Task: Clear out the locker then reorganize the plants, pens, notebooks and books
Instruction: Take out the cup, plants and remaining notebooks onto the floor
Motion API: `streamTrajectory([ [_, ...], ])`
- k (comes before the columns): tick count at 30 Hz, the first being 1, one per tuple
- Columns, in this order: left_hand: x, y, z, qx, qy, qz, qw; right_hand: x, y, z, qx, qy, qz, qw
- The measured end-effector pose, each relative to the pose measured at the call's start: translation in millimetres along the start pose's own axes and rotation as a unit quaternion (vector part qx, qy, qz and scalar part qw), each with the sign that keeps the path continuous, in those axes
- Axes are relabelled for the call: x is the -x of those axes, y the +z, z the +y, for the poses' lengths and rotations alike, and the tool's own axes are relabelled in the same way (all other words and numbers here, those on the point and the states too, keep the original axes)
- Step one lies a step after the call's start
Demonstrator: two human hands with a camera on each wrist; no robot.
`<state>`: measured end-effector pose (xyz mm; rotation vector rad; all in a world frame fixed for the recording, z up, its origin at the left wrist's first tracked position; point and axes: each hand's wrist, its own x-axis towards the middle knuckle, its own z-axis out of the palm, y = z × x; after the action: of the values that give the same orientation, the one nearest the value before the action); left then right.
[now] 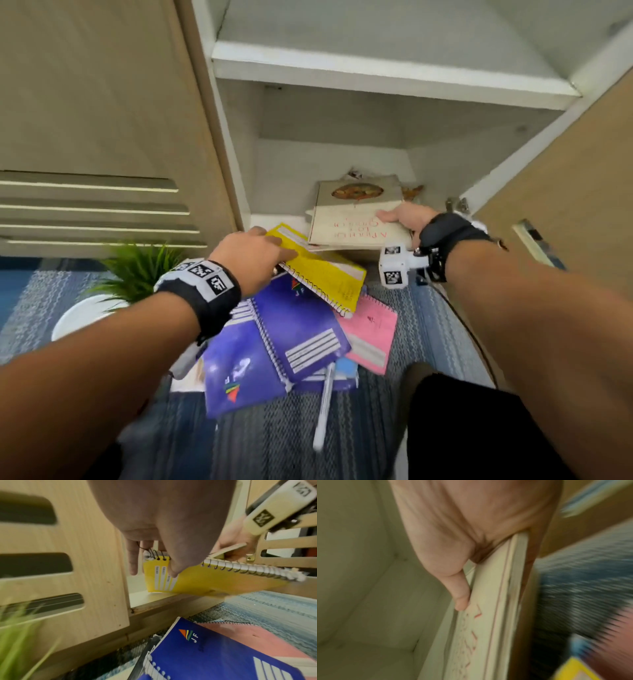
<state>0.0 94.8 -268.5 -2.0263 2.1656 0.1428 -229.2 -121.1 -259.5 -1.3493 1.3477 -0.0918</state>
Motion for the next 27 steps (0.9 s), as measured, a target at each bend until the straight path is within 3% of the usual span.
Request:
streamTrajectory([
  [3, 37, -1, 3, 0.036, 0.026, -0.013, 0.999, 48, 29, 43, -0.157, 0.043, 0.005, 0.987],
  [6, 79, 11, 15, 0.053, 0.057, -0.082, 0.994, 81, 61, 102, -0.262, 0.058, 0.008, 0.963],
  [9, 122, 28, 33, 0.038, 0.086, -0.158, 0.983, 106, 85, 147, -0.267, 0.094, 0.007, 0.959],
  [13, 176, 59, 50, 0.03, 0.056, -0.198, 0.978, 144, 122, 183, -0.231, 0.11, -0.025, 0.967],
  [15, 193, 75, 55, 0.011, 0.044, -0.238, 0.97, 149, 139, 208, -0.137, 0.107, -0.001, 0.985],
  [18, 210, 93, 62, -0.021, 0.026, -0.302, 0.953, 167, 152, 223, 0.082, 0.103, -0.038, 0.991],
  [22, 224, 106, 72, -0.04, 0.004, -0.344, 0.938, 178, 157, 241, 0.236, 0.125, -0.09, 0.959],
  [27, 228, 105, 75, 0.072, -0.093, -0.371, 0.921, 169, 153, 251, 0.393, 0.12, -0.037, 0.911],
])
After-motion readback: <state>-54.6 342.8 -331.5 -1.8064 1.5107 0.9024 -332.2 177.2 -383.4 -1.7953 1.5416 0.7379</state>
